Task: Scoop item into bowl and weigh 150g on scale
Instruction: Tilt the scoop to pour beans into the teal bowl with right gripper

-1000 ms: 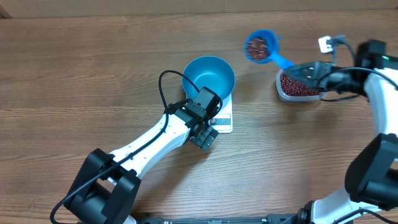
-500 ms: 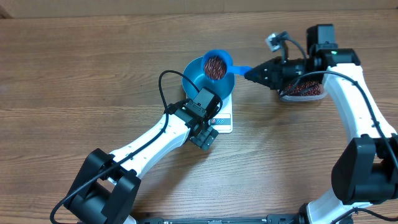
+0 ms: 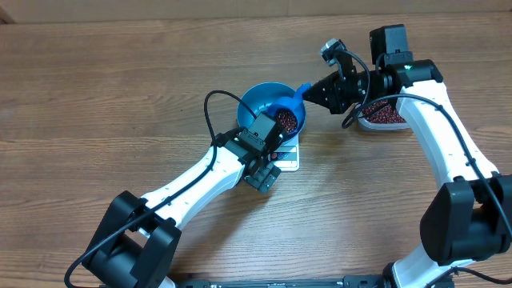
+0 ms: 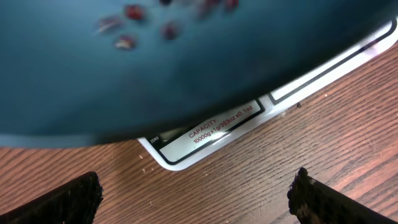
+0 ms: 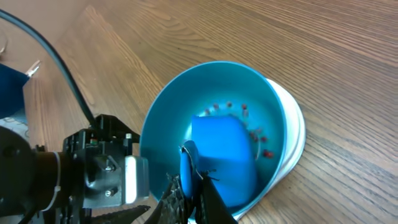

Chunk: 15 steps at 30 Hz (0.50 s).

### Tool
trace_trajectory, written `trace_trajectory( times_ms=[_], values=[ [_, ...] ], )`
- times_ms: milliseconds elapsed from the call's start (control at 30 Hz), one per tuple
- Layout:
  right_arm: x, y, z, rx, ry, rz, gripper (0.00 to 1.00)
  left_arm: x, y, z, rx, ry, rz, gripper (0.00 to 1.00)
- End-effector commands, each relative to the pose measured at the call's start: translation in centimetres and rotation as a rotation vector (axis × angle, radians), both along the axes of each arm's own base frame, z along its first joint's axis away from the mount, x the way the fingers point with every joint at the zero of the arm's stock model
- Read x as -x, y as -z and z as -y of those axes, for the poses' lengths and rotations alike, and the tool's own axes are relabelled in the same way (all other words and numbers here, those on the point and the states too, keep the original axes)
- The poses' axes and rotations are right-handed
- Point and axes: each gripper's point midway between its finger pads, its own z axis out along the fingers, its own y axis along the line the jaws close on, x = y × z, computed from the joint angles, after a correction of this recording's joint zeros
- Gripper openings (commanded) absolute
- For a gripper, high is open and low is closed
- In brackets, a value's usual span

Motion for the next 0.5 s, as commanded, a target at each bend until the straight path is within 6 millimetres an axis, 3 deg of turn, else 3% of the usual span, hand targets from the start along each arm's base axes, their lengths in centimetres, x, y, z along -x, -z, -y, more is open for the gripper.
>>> trace_trajectory(
  times_ms=[0,467],
  values=[
    [-0.9,-1.7,-0.3,-0.024,0.018,0.032,0.04,0.1,0.3,0.0,-0.016,0.023,0.001,1.00],
    [-2.3,-3.5,-2.4,-0.065,-0.021,0.162,0.04,0.1,0.3,0.0,-0.016,0.023,0.001,0.99]
  ],
)
